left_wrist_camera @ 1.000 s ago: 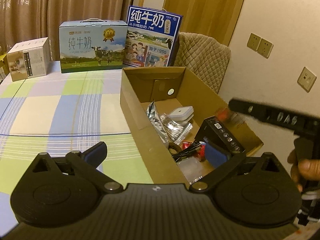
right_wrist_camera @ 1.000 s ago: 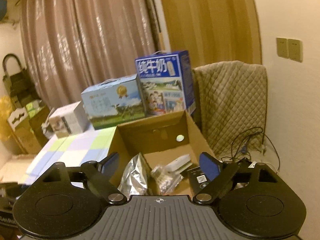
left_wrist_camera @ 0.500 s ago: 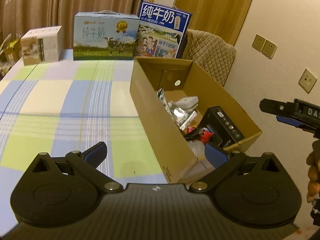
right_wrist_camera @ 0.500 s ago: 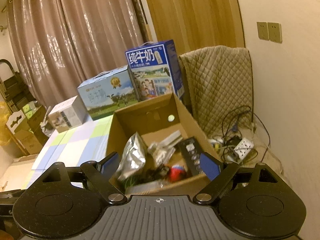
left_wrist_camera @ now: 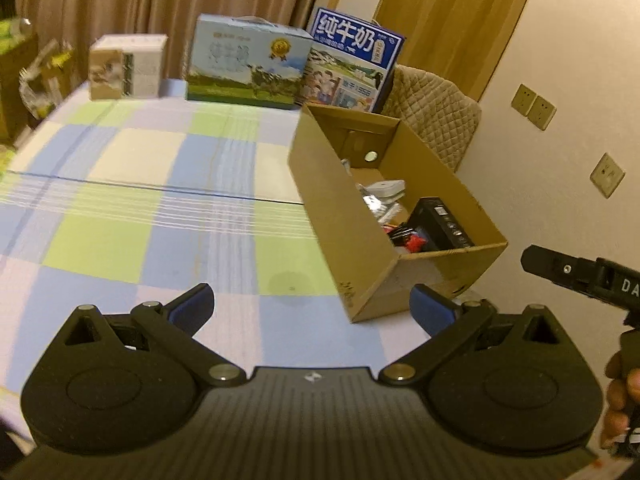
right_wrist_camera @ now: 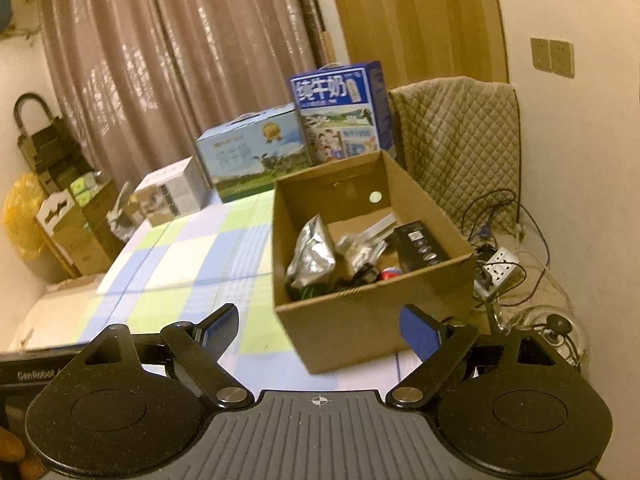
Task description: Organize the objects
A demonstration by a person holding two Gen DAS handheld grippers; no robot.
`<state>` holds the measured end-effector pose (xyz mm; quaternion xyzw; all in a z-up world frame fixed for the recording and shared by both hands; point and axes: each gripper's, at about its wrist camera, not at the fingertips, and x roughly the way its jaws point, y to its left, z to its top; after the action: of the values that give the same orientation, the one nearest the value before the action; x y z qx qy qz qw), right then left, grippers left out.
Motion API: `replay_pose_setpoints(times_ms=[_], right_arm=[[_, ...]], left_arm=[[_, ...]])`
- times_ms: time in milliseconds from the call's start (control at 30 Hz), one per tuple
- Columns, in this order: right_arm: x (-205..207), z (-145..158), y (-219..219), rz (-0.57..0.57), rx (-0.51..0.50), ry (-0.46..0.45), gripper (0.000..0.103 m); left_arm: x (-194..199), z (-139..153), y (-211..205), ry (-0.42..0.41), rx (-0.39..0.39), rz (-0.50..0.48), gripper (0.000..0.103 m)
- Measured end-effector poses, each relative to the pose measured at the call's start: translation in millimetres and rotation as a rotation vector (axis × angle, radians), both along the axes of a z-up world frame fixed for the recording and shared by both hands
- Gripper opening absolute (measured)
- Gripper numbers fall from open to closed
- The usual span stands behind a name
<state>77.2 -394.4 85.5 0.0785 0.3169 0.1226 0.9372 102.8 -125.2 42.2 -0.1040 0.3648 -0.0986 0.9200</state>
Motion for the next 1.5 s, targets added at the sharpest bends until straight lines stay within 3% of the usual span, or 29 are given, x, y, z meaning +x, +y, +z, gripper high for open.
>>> replay_pose_setpoints(times_ms=[300, 533, 1500], right_arm=[[-27.4, -4.9, 31.2, 0.026, -0.136, -0.013, 0.085], [-37.4, -21.8, 35.6, 0.021, -0.109, 0.038, 0.085], [-37.0, -29.0, 35.0, 0.016, -0.144, 0.099, 0.085]], left_arm=[[-39.0, 5.0, 5.5, -0.014, 0.069, 0.029, 0.102], [-52.3, -1.1, 11.3, 0.004, 0.078, 0.038, 0.102], [-61.0, -7.5, 4.2, -0.002, 0.096, -0.001, 0.102]])
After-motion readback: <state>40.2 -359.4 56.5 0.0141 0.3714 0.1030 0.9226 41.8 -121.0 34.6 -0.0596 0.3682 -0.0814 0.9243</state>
